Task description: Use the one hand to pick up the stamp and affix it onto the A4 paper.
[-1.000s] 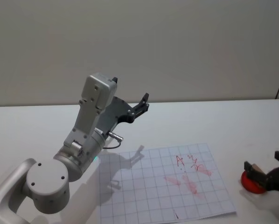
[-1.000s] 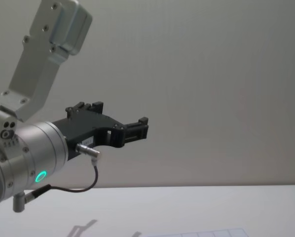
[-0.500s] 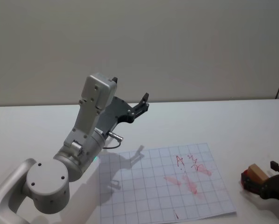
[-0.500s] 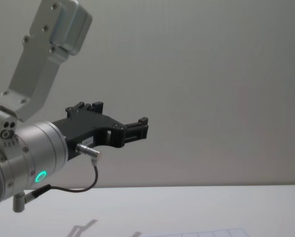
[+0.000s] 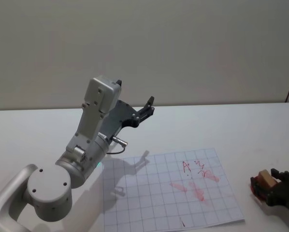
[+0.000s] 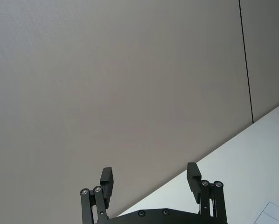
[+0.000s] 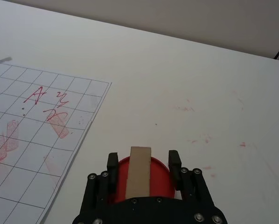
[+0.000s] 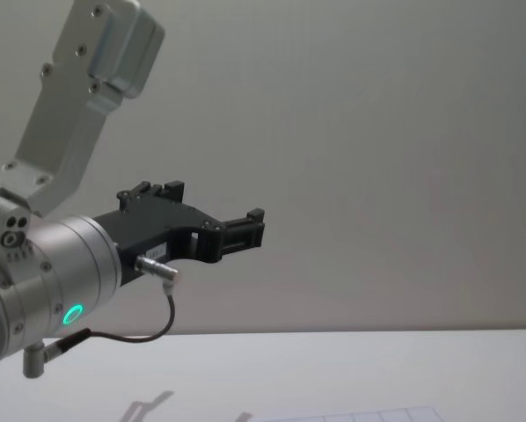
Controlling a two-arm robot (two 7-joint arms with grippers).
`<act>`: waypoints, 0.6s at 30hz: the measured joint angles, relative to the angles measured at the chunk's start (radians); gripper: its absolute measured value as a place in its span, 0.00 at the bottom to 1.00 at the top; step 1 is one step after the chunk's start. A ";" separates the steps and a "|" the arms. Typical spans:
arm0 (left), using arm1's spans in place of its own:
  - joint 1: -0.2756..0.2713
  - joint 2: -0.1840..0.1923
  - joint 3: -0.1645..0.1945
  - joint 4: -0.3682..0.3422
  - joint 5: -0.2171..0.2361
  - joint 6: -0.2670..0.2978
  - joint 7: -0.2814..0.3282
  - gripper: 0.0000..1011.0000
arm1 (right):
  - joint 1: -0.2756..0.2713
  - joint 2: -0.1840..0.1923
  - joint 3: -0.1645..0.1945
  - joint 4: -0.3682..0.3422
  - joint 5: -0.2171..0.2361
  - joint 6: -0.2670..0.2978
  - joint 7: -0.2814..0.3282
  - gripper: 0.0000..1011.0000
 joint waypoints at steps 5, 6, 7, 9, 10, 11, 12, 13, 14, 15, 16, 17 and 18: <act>0.000 0.000 0.000 0.000 0.000 0.000 0.000 0.99 | 0.005 -0.002 -0.002 0.005 -0.004 0.002 0.004 0.54; 0.000 0.000 0.000 0.000 0.000 0.000 0.000 0.99 | 0.005 -0.003 -0.002 0.005 -0.005 0.002 0.004 0.50; 0.000 0.000 0.000 0.000 0.000 0.000 0.000 0.99 | 0.006 -0.003 -0.002 0.006 -0.006 0.002 0.005 0.48; 0.000 0.000 0.000 0.000 0.000 0.000 0.000 0.99 | 0.007 -0.003 -0.002 0.008 -0.007 0.003 0.006 0.44; 0.000 0.000 0.000 0.000 0.000 0.000 0.000 0.99 | 0.008 -0.004 -0.003 0.008 -0.007 0.003 0.006 0.39; 0.000 0.000 0.000 0.000 0.000 0.000 0.000 0.99 | 0.008 -0.004 -0.003 0.009 -0.008 0.004 0.007 0.34; 0.000 0.000 0.000 0.000 0.000 0.000 0.000 0.99 | 0.009 -0.004 -0.003 0.010 -0.009 0.004 0.007 0.32; 0.000 0.000 0.000 0.000 0.000 0.000 0.000 0.99 | 0.009 -0.005 -0.003 0.011 -0.010 0.005 0.007 0.28; 0.000 0.000 0.000 0.000 0.000 0.000 0.000 0.99 | 0.010 -0.005 -0.003 0.011 -0.010 0.005 0.008 0.25; 0.000 0.000 0.000 0.000 0.000 0.000 0.000 0.99 | 0.010 -0.005 -0.003 0.011 -0.010 0.005 0.008 0.23; 0.000 0.000 0.000 0.000 0.000 0.000 0.000 0.99 | 0.011 -0.005 -0.004 0.012 -0.011 0.005 0.008 0.22; 0.000 0.000 0.000 0.000 0.000 0.000 0.000 0.99 | 0.011 -0.005 -0.004 0.012 -0.011 0.005 0.009 0.22; 0.000 0.000 0.000 0.000 0.000 0.000 0.000 0.99 | 0.011 -0.005 -0.004 0.012 -0.011 0.005 0.009 0.22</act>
